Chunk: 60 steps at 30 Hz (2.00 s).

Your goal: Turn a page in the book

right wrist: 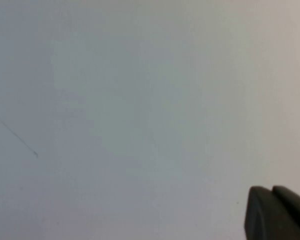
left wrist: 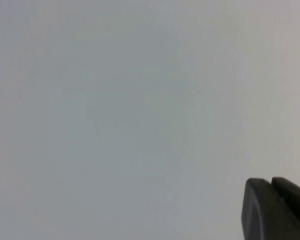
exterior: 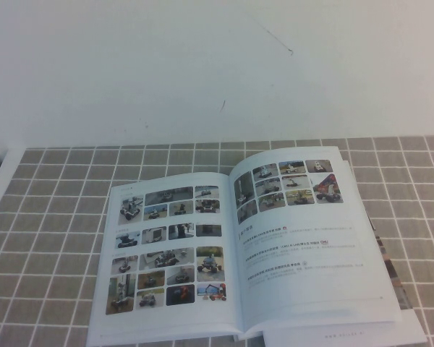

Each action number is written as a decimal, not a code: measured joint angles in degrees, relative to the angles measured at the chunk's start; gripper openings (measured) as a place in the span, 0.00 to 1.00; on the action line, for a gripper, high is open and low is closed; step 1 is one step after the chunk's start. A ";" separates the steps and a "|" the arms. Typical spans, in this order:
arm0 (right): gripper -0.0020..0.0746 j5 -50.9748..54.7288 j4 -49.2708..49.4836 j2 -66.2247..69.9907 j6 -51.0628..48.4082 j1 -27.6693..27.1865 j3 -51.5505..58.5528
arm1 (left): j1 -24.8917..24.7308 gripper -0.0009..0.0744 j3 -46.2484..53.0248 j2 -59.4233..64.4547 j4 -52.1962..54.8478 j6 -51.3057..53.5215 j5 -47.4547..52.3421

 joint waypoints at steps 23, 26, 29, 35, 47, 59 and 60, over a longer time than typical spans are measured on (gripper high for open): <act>0.02 47.28 11.48 27.61 -6.15 0.00 -40.22 | -0.09 0.01 -36.19 24.95 -8.59 1.56 39.96; 0.02 50.75 19.00 36.44 -15.34 0.00 -43.20 | -0.82 0.01 -38.57 32.54 -15.05 8.66 43.96; 0.02 53.42 26.39 44.72 -23.01 0.00 -45.91 | -2.50 0.01 -40.73 41.63 -24.02 16.87 47.91; 0.02 54.17 44.00 60.56 -39.81 0.00 -48.03 | -3.83 0.01 -41.77 60.30 -38.60 26.45 46.28; 0.02 52.58 53.01 82.35 -53.58 4.38 -51.64 | -3.93 0.01 -55.50 93.20 -46.15 37.71 54.46; 0.22 49.88 58.47 96.35 -59.19 5.28 -55.28 | -4.08 0.01 -56.71 102.74 -46.13 37.94 52.66; 0.29 49.77 58.47 97.76 -59.19 5.28 -55.59 | -4.36 0.01 -56.71 103.12 -45.91 37.98 52.56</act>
